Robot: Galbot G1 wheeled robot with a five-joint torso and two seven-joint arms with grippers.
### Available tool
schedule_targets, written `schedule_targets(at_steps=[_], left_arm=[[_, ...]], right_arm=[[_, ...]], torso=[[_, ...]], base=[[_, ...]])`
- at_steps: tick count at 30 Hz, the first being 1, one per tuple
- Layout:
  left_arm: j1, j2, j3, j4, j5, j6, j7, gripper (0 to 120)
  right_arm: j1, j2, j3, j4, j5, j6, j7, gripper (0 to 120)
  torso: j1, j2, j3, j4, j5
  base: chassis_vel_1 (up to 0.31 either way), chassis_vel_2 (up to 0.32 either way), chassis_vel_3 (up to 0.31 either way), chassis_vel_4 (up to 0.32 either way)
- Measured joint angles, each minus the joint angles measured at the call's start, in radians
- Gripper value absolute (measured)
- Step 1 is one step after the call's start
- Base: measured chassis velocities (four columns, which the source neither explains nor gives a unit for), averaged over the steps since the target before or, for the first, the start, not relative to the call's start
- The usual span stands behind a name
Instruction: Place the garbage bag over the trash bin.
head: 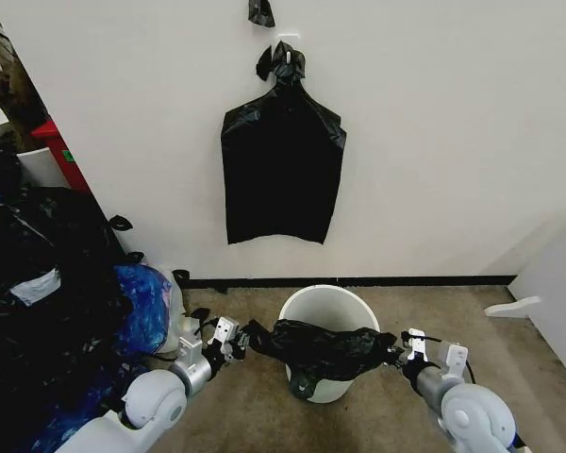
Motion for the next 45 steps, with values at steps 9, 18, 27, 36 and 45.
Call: schedule_targets(at_steps=[9,18,27,36,45], left_arm=[[-0.08,-0.015,0.033,0.097,-0.066,0.013,0.001,0],[-0.081,-0.026,0.045,0.137,-0.065,0.005,0.022,0],[-0.079,-0.038,0.027,0.128,-0.049,-0.01,0.027,0],[-0.097,-0.037,0.032,0.137,-0.053,0.005,0.03,0],[-0.097,-0.071,0.063,0.21,-0.028,0.004,0.051,0]], right_arm=[[0.067,-0.001,-0.002,-0.092,-0.016,-0.046,-0.095,0],[0.101,0.014,-0.02,-0.171,-0.066,-0.064,-0.157,0],[0.059,0.003,0.013,-0.124,-0.141,-0.045,-0.206,0],[0.099,0.01,-0.001,-0.189,-0.225,-0.064,-0.259,0],[0.127,0.05,-0.017,-0.275,-0.274,-0.077,-0.286,0]], torso=[[0.0,0.0,0.0,-0.0001,-0.0001],[0.0,0.0,0.0,0.0,-0.0001],[0.0,0.0,0.0,0.0,0.0],[0.0,0.0,0.0,0.0,0.0001],[0.0,0.0,0.0,-0.0001,-0.0001]], base=[[0.0,0.0,0.0,0.0],[0.0,0.0,0.0,0.0],[0.0,0.0,0.0,0.0],[0.0,0.0,0.0,0.0],[0.0,0.0,0.0,0.0]])
